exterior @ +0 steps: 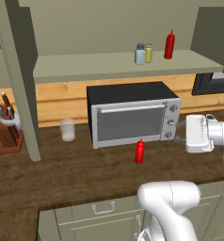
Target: Put the shaker and condiment bottle from the counter next to their counterparts in the cabinet.
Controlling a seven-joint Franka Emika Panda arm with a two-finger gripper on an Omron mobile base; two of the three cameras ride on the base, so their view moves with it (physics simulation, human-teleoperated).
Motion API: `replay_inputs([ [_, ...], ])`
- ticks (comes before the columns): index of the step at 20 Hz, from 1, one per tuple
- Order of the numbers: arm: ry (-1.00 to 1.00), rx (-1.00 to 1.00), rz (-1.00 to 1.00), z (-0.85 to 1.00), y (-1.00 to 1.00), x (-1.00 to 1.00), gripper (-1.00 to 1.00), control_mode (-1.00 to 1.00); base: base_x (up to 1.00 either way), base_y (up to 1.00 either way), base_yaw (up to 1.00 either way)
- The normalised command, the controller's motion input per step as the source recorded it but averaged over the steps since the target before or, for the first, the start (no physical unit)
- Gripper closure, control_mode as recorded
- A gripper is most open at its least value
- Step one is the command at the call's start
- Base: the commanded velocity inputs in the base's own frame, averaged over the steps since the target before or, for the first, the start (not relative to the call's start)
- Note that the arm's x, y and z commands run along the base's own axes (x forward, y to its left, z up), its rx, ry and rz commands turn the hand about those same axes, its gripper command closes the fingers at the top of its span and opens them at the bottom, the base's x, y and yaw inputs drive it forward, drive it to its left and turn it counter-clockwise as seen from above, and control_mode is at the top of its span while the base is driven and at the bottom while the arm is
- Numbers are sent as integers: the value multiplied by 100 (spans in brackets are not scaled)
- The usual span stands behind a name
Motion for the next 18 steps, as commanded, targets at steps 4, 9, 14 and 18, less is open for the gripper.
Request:
replay_inputs([
  [4, 0, 0, 10, -25, 0, -5, -100, -100, 0, 0, 0],
  [9, 0, 0, 8, -22, 1, -1, -100, -100, 0, 0, 0],
  [14, 0, 0, 8, -21, 3, 0, -100, -100, 0, 0, 0],
  [18, 0, 0, 8, -20, 4, 0, -100, -100, 0, 0, 0],
])
